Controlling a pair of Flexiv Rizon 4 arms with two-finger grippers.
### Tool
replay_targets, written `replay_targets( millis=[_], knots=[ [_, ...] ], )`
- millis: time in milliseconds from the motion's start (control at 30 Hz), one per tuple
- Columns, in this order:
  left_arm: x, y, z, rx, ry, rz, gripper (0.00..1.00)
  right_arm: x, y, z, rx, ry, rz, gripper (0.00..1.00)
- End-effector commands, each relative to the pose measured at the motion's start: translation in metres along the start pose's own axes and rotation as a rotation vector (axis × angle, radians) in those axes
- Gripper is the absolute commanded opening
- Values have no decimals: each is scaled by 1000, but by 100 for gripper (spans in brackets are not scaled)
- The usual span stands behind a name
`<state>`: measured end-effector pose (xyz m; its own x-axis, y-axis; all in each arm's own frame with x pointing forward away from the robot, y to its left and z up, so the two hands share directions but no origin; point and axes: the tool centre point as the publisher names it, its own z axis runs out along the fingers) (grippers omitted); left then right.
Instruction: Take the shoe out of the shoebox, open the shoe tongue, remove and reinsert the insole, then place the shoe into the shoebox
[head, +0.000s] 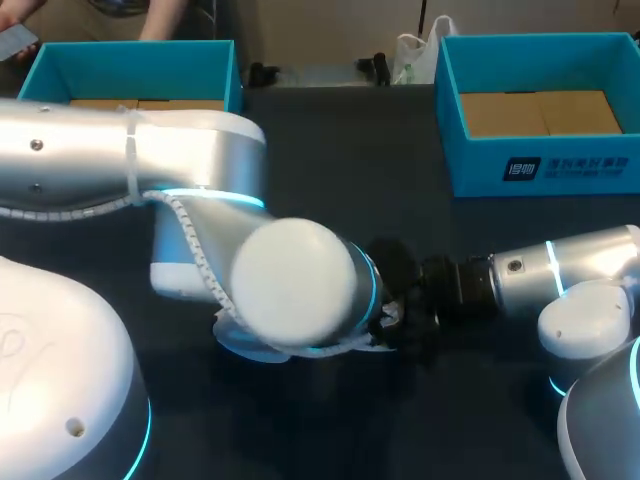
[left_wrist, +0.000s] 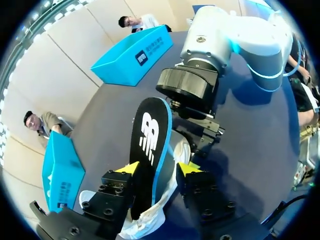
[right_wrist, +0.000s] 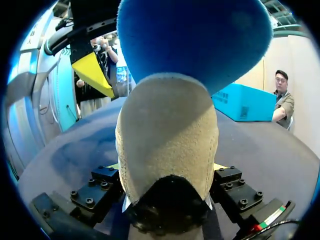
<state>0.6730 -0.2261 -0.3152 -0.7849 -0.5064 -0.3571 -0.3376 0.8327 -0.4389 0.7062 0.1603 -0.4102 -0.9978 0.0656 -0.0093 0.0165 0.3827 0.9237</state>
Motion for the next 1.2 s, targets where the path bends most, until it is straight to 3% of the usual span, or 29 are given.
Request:
replay_targets(
  millis=[33, 300, 633, 767, 833, 1200],
  knots=[
    [8, -2, 6, -3, -113, -10, 42, 1, 2, 1, 5, -2, 0, 0],
    [5, -1, 9, 2, -152, -22, 29, 1, 2, 1, 5, -2, 0, 0],
    [1, 2, 11, 18, -182, -24, 29, 1, 2, 1, 5, -2, 0, 0],
    [0, 5, 11, 27, -176, -18, 18, 1, 2, 1, 5, -2, 0, 0],
    [-1, 6, 12, 30, -173, -17, 0, 1, 2, 1, 5, -2, 0, 0],
    [-10, 4, 14, 55, -180, -38, 0, 1, 2, 1, 5, -2, 0, 0]
  ],
)
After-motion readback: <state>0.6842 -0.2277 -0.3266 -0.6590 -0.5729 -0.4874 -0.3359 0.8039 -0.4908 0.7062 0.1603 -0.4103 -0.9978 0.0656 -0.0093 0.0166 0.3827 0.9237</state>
